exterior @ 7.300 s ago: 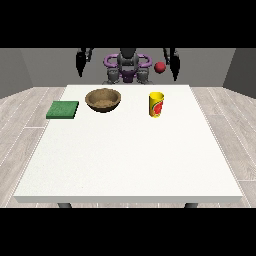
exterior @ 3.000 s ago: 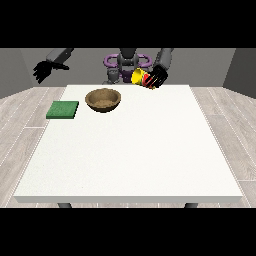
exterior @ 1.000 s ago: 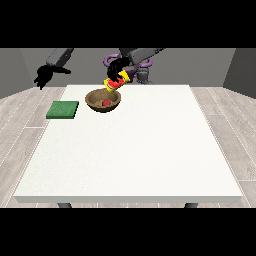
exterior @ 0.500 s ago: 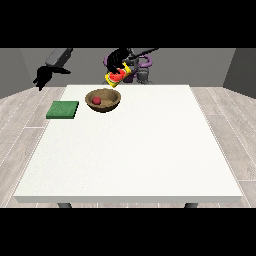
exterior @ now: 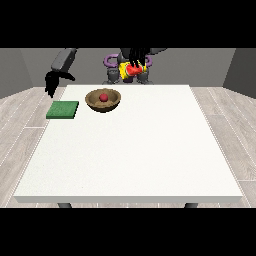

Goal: Pick the cup and pour the ball into the bowl, then pick the bowl and place it on the pad

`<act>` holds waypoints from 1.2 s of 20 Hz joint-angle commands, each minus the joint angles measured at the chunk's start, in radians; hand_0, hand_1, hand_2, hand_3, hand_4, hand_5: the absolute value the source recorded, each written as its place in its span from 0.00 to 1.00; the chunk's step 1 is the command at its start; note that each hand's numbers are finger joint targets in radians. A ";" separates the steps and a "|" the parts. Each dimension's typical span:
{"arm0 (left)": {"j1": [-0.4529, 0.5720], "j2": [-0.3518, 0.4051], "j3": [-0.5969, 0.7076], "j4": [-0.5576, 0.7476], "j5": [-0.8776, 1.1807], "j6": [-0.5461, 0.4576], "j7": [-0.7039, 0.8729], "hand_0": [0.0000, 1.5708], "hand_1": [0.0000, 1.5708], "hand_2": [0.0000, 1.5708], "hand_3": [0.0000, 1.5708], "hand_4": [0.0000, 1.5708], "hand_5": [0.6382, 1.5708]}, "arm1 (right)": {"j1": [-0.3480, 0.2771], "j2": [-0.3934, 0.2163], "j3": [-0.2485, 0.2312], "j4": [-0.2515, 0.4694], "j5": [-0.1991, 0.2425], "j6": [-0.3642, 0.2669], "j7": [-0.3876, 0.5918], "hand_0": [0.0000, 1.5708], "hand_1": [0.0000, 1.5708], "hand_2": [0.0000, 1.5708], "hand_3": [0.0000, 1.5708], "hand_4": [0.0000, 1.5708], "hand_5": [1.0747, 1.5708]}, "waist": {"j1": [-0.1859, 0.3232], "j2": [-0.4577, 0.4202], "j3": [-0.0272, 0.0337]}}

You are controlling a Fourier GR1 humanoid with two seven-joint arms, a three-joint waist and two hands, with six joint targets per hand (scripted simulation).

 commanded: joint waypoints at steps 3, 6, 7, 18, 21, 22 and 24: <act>0.146 0.041 0.229 -0.068 0.300 0.122 -0.117 0.31 0.31 1.00 0.99 0.56 0.99 | -0.006 0.026 -0.010 -0.031 -0.012 -0.047 -0.007 0.00 0.00 0.00 0.00 0.30 0.97 | 0.061 0.054 -0.0019; 0.172 -0.006 0.322 -0.094 0.487 0.135 -0.203 0.82 0.82 1.00 0.97 0.63 0.99 | -0.030 0.025 -0.024 -0.041 -0.029 -0.055 0.004 0.00 0.00 0.00 0.00 0.15 0.98 | 0.054 0.130 -0.0033; 0.172 -0.006 0.374 -0.121 0.561 0.125 -0.222 0.79 0.79 1.00 0.79 0.58 0.97 | 0.009 0.060 -0.011 -0.040 -0.018 -0.061 -0.023 0.00 0.00 0.00 0.00 0.14 0.99 | 0.064 0.111 -0.0032; 0.258 -0.065 0.588 -0.017 1.017 0.051 -0.555 0.00 0.00 0.00 0.00 0.00 0.96 | -0.039 0.218 0.091 -0.165 0.012 -0.108 0.012 0.00 0.00 0.00 0.00 0.21 0.98 | -0.056 0.219 0.0005; 0.287 -0.041 0.623 0.070 1.027 0.052 -0.599 0.00 0.00 0.00 0.00 0.00 0.95 | -0.016 0.248 0.141 -0.192 0.035 -0.125 0.074 0.00 0.00 0.00 0.00 0.12 0.95 | -0.120 0.159 0.0022; 0.284 -0.036 0.650 0.104 1.045 0.067 -0.644 0.00 0.00 0.00 0.00 0.00 0.94 | -0.040 0.239 0.146 -0.214 0.034 -0.131 0.101 0.00 0.00 0.00 0.00 0.07 0.94 | -0.135 0.171 0.0022; 0.321 -0.038 0.645 0.125 1.058 0.038 -0.628 0.00 0.00 0.00 0.00 0.00 0.95 | -0.002 0.268 0.164 -0.225 0.037 -0.157 0.154 0.00 0.00 0.00 0.00 0.00 0.95 | -0.142 0.097 0.0024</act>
